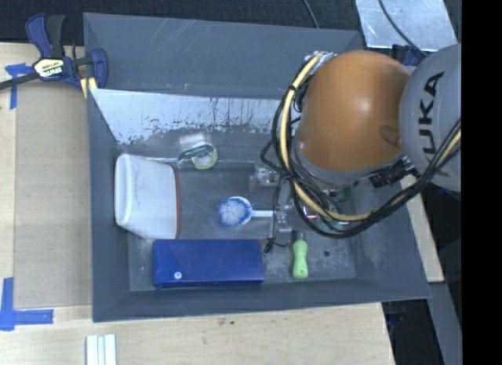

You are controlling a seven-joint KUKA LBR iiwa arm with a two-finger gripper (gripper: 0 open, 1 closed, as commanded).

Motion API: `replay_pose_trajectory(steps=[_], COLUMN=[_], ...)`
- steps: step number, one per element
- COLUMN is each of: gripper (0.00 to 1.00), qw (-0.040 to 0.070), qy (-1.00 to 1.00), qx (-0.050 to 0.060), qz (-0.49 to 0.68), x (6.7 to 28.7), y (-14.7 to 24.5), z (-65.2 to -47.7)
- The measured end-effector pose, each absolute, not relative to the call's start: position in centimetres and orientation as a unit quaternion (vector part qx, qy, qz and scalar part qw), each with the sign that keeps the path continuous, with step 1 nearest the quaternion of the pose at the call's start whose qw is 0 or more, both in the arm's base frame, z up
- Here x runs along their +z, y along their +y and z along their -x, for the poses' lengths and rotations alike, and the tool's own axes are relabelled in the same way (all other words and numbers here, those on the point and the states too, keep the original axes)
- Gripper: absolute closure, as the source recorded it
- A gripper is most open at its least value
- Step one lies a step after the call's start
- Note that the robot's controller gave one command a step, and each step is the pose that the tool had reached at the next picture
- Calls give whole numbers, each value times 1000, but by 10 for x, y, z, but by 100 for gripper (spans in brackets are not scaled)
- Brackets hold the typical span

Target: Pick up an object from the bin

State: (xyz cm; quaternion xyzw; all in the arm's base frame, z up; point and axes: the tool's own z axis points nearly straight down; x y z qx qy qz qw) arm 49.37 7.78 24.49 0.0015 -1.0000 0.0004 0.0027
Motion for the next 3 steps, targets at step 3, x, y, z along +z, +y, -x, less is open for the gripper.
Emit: replay_pose_trajectory(steps=[3], gripper=[0], qw=[-19], qy=[-996], qx=[0], qz=[-92], x=[75], y=[65], z=[-489])
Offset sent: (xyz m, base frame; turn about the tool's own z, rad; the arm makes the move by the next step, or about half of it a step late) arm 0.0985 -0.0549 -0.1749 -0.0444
